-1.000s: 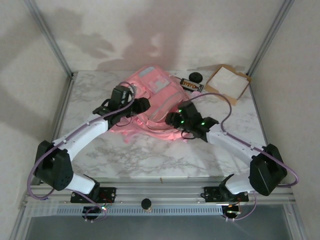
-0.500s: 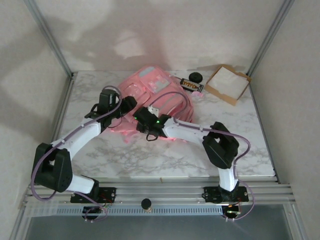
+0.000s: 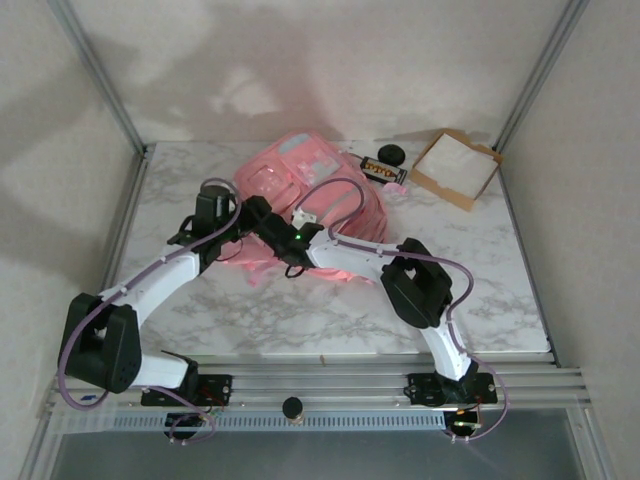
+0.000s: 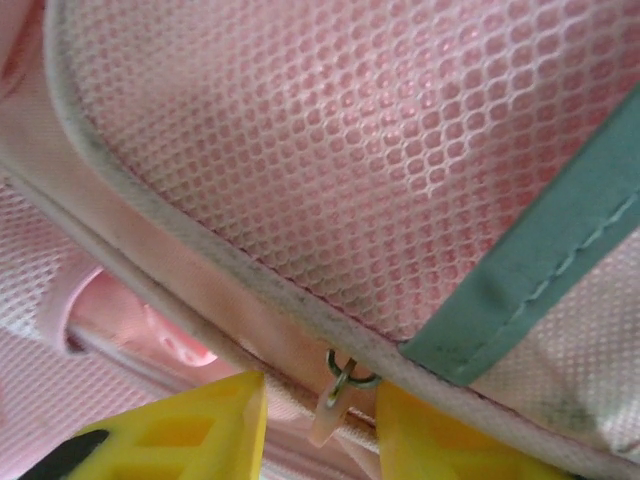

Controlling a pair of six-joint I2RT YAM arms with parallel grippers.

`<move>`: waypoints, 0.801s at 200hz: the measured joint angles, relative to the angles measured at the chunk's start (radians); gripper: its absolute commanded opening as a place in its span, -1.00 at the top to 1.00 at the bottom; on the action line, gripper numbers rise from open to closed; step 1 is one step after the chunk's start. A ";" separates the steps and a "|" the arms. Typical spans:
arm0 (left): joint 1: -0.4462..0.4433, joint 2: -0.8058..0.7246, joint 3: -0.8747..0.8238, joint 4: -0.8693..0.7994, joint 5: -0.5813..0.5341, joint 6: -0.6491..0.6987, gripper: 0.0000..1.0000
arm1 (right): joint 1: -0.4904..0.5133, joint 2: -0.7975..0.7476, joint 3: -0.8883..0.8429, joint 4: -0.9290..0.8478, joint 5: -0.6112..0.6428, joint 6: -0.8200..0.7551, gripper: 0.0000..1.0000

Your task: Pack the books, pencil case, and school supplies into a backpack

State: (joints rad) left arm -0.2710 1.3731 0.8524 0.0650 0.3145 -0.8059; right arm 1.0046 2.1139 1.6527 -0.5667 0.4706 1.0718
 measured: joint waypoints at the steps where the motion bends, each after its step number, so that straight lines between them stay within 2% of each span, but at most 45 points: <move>1: 0.000 0.000 0.000 0.000 0.000 0.000 -0.06 | 0.000 0.002 0.000 0.000 0.001 -0.002 0.43; 86: 0.005 0.000 -0.045 0.035 0.002 -0.024 -0.09 | -0.021 0.007 -0.017 0.019 -0.004 -0.022 0.94; 127: 0.004 0.000 -0.088 0.077 0.023 -0.065 -0.12 | -0.032 -0.017 -0.035 0.039 -0.060 -0.082 1.00; 160: -0.015 0.022 -0.105 0.145 0.053 -0.123 -0.14 | -0.046 -0.051 -0.037 0.039 -0.153 -0.147 1.00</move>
State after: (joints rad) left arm -0.2863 1.3952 0.7475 0.2100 0.3676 -0.9291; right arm 0.9585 2.0628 1.6161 -0.5282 0.3176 0.9245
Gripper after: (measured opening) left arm 0.565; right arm 0.057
